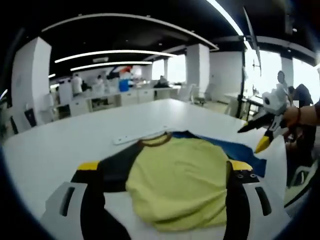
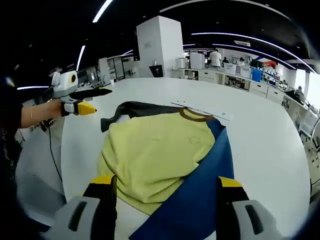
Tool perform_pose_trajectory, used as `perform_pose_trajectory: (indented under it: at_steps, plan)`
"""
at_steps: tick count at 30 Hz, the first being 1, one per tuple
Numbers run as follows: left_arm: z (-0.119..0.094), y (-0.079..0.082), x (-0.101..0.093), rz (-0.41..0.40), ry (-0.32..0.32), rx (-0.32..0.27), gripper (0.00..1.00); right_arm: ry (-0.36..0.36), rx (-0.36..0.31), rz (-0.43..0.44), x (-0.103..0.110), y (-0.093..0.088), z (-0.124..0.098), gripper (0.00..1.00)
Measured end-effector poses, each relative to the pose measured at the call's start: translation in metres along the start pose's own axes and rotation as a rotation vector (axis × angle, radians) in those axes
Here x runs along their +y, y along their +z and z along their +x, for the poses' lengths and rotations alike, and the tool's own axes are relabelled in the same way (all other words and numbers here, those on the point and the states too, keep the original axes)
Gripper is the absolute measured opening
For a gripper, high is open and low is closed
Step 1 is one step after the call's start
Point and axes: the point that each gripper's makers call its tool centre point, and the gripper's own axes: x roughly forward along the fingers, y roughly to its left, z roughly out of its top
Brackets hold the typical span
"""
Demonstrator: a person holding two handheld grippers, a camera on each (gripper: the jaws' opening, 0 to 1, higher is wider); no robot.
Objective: Fold the garment on the visible template until the final outline fits inside the template.
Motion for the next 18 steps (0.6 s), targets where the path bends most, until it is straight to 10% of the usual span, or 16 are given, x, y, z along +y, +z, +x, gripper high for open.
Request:
perform_pose_trajectory:
  at_steps: [18]
  plan:
    - [-0.028,-0.051,-0.032,0.004,-0.034,0.085,0.85,-0.009,0.087,0.041,0.036,-0.075,-0.014,0.69]
